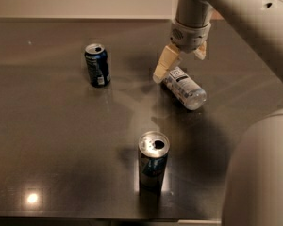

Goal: Place blue plastic bottle upright

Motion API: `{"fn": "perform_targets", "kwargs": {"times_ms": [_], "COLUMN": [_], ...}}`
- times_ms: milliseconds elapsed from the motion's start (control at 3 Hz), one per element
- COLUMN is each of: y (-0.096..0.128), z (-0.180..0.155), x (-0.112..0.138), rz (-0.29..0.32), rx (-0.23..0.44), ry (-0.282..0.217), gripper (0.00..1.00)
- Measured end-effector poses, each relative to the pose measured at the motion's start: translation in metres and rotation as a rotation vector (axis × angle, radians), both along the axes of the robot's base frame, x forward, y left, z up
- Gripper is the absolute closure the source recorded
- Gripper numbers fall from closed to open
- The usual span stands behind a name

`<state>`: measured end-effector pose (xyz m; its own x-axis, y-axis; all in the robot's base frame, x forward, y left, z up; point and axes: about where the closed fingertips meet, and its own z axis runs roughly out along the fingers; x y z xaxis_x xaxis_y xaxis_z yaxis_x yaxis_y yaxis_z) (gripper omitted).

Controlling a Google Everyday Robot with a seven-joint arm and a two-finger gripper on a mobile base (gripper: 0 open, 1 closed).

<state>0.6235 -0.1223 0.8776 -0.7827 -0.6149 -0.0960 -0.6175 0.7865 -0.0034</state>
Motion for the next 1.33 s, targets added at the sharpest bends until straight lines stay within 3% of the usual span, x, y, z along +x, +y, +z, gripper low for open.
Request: {"fn": "perform_targets", "kwargs": {"times_ms": [667, 1333], "y": [0.009, 0.005], "z": [-0.025, -0.038], "x": [0.012, 0.019], "rz": [-0.020, -0.067], "rx": [-0.019, -0.010], "ry": [0.044, 0.067], "gripper": [0.00, 0.41]}}
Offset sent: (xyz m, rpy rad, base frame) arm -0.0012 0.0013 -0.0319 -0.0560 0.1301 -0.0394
